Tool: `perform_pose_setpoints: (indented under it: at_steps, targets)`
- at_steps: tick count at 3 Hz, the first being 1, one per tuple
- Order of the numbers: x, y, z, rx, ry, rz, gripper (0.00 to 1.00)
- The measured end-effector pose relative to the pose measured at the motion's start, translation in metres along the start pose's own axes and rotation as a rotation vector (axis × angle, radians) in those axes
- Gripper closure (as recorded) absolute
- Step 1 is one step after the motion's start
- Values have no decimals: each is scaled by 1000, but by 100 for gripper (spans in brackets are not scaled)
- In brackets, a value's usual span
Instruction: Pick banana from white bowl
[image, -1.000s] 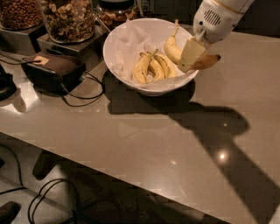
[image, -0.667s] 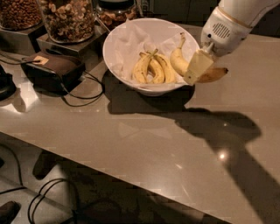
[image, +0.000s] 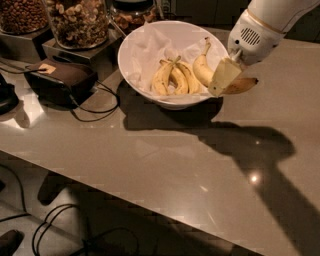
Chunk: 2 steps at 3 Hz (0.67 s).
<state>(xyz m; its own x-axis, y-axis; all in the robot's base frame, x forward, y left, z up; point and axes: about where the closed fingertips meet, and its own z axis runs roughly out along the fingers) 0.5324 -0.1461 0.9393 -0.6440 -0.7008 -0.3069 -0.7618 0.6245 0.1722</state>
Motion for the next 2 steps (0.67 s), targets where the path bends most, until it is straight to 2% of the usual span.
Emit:
perform_pose_setpoints:
  at_steps: [1, 2]
  targets:
    - [15, 25, -13, -6, 7, 44, 100]
    - [50, 66, -31, -42, -5, 140, 100]
